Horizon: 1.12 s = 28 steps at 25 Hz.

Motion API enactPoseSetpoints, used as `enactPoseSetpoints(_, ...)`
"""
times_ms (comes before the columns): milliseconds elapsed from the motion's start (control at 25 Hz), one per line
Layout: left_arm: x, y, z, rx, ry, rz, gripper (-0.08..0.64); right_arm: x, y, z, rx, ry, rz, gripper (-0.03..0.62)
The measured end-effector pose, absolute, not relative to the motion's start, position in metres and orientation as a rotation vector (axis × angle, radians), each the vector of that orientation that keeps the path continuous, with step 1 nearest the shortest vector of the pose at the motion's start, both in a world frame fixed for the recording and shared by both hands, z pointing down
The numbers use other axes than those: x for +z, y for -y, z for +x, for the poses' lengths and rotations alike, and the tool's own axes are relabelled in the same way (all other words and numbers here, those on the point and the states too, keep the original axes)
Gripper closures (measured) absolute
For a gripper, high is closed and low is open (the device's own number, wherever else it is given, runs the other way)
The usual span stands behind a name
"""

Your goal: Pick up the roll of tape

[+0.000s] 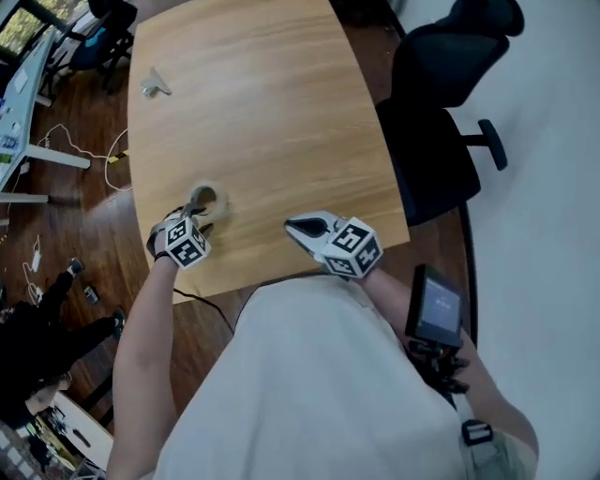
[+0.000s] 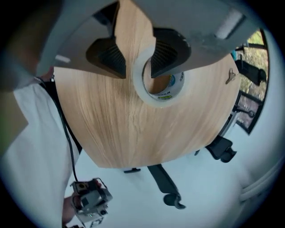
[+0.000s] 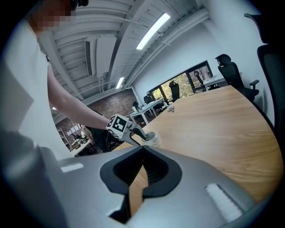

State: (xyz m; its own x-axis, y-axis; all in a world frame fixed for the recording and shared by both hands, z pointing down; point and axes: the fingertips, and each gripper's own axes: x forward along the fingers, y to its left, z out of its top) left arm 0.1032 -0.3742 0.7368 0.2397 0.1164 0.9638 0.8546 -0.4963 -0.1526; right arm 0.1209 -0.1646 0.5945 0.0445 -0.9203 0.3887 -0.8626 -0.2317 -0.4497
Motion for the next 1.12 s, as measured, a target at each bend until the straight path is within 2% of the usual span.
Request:
enactPoseSetpoints(360,0.760,0.388,0.106,-1.399,1.005,-1.516,0.355,0.592,0.150,0.131,-0.982,-1.772,-2.240,0.584)
enactPoseSetpoints(480,0.761,0.391,0.109,-1.379,1.001,-1.477,0.402,0.591,0.144,0.133,-0.982,-1.730,-2.257,0.584)
enactPoseSetpoints(960,0.771,0.379,0.114,-1.351,0.947,-1.433,0.401,0.593,0.104,0.125,-1.020,-1.647,-2.289,0.584)
enactPoseSetpoints(1120,0.769,0.377,0.106,-1.373,0.943,-1.523,0.448,0.596,0.098,0.121,-1.009,-1.610,-2.302,0.584)
